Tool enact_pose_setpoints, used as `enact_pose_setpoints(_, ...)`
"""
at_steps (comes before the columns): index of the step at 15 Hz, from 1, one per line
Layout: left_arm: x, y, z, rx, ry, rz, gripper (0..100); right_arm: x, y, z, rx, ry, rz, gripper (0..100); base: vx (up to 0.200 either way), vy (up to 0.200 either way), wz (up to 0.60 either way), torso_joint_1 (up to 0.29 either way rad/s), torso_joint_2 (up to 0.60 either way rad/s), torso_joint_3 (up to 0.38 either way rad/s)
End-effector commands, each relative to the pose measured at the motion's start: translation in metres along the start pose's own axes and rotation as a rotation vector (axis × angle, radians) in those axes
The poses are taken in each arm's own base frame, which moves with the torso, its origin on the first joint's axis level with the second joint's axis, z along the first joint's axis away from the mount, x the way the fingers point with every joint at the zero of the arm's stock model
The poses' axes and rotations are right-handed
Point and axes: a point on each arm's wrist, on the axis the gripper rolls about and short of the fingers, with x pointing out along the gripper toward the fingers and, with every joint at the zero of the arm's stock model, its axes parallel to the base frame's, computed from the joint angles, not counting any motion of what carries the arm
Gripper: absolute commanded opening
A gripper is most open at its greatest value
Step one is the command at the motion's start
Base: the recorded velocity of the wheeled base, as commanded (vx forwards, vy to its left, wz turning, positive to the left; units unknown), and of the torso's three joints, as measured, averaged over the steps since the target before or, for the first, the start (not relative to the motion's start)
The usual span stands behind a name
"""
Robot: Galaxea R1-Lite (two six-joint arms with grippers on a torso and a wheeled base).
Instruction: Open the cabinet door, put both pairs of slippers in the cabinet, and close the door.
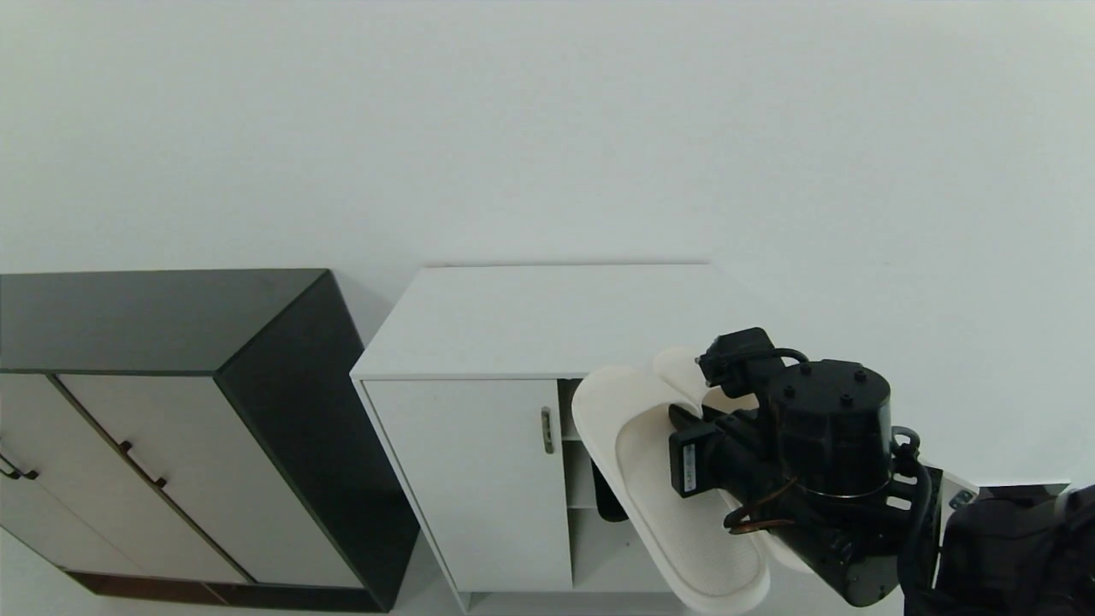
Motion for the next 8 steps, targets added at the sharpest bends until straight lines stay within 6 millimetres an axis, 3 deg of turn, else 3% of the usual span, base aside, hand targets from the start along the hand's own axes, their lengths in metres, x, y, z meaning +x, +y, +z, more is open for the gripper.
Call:
enact_pose_setpoints(1,0.0001,0.0000,0.0001,0.001,0.001,-0.001,0,-0.0004,0.0002,-0.0024,-0.005,0.005,0.001,0,0.000,0.000,0.00,0.000,0.00,0.000)
enact_pose_setpoints(6,0.0001,0.0000,0.0001,0.001,0.001,0.000,0,0.0002,0.0001,-0.0061,-0.008,0.008,0.003,0,0.000,0.000,0.00,0.000,0.00,0.000)
enact_pose_setpoints(8,0.0001,0.0000,0.0001,0.001,0.001,-0.001,0,0.0000,0.0005,-0.0062,-0.008,0.008,0.004,0,0.000,0.000,0.00,-0.127,0.29,0.151)
